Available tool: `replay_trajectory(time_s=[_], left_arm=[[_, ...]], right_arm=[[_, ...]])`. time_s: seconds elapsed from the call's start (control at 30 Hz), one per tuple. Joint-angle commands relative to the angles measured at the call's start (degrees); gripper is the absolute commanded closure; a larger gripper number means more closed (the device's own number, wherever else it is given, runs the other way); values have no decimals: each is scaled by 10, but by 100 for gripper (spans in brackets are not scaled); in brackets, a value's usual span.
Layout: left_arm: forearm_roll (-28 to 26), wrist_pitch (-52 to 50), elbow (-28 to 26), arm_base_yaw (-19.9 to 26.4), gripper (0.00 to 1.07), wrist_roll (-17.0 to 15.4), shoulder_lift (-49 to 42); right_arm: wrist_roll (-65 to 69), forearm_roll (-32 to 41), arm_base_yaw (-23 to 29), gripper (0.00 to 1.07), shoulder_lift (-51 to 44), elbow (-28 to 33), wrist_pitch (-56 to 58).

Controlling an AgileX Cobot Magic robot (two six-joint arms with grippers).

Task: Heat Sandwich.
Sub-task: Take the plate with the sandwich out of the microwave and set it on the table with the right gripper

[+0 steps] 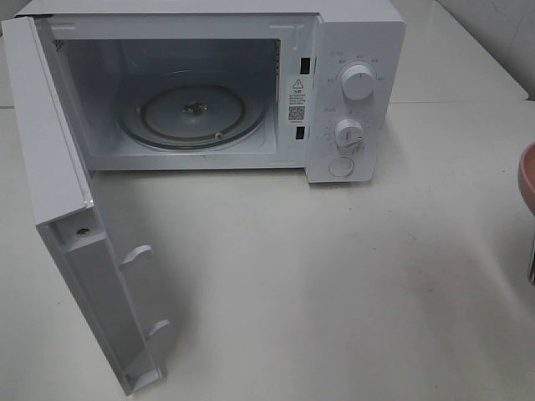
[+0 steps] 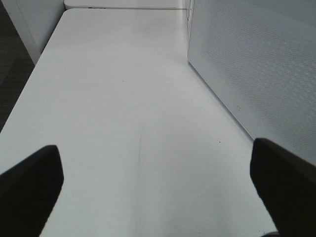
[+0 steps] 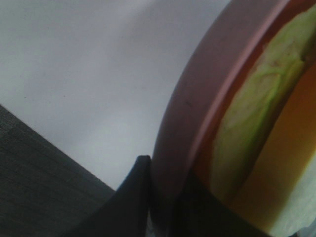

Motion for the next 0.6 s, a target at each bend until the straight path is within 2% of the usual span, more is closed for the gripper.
replay_trajectory(time_s=[0.03, 0.37, 0.6], left_arm=[[0, -6, 1, 2, 9, 0, -5], [0, -6, 1, 2, 9, 0, -5], [0, -6, 1, 2, 9, 0, -5]], right_arm=[[60, -28, -1, 107, 25, -3, 24], [194, -39, -1, 107, 100, -6, 18], [301, -41, -1, 106, 160, -48, 18]])
